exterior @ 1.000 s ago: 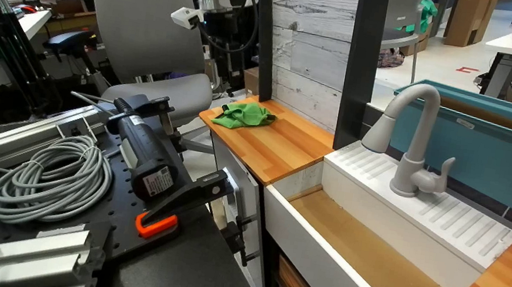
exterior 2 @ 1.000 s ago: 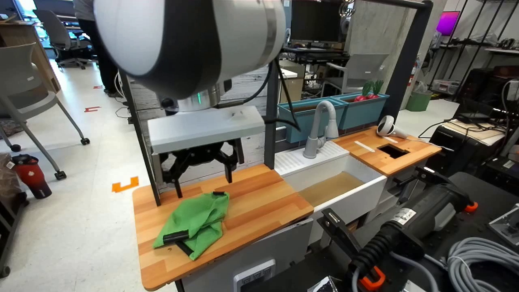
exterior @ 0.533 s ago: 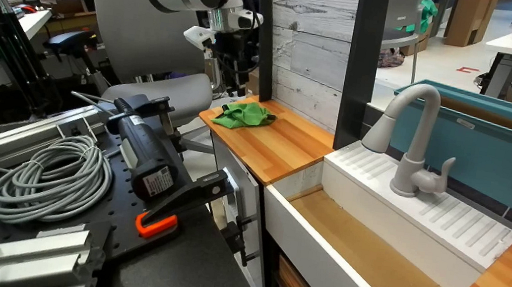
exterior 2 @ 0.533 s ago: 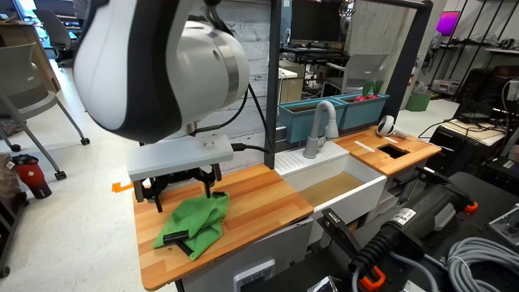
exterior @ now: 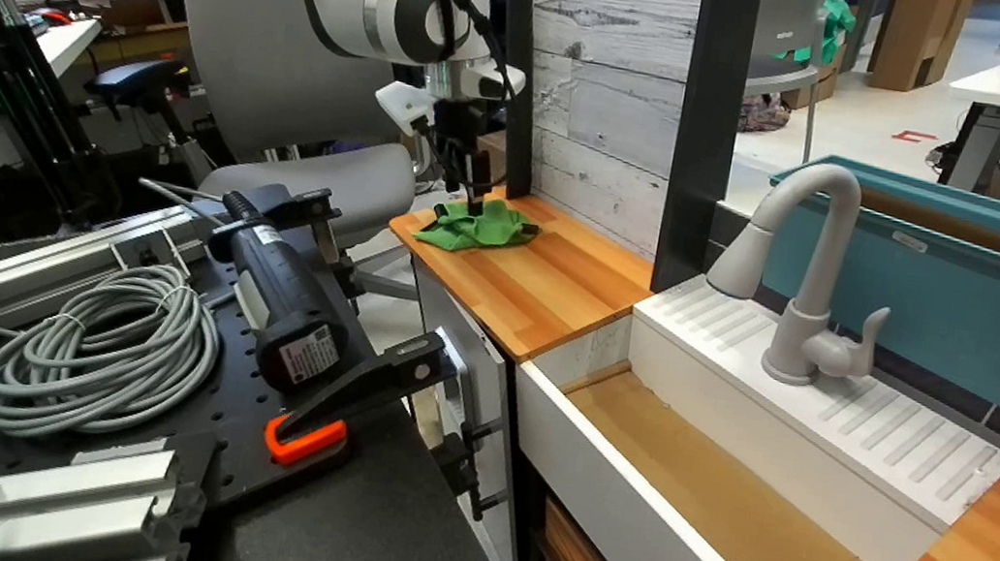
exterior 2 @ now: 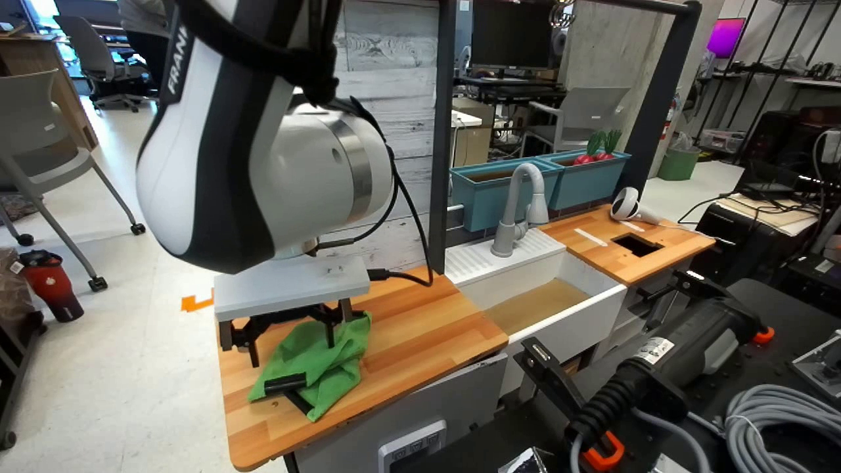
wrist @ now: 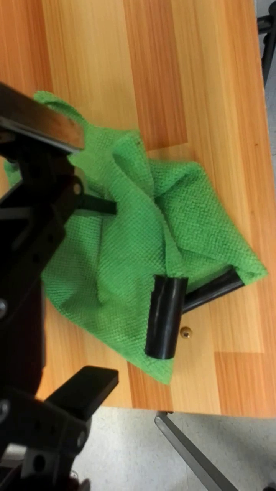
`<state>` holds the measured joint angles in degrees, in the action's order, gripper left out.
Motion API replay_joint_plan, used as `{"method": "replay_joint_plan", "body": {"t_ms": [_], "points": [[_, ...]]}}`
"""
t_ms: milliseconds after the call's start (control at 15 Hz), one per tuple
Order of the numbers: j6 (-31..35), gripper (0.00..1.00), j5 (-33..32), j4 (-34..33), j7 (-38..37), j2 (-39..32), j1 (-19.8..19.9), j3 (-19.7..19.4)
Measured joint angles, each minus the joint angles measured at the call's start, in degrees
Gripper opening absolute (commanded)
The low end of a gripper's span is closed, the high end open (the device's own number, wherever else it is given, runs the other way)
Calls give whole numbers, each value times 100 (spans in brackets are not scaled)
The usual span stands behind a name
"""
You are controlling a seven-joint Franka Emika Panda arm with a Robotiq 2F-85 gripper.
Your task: Move the green cloth to the right
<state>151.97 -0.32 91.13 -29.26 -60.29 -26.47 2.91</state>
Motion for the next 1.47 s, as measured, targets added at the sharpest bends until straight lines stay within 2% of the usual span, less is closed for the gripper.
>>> {"method": "replay_joint_plan", "body": {"t_ms": [800,1467], "points": [[0,100,56,-234,34,-348,221,-149],[48,100,198,-61,101,-336,922,-302]]}}
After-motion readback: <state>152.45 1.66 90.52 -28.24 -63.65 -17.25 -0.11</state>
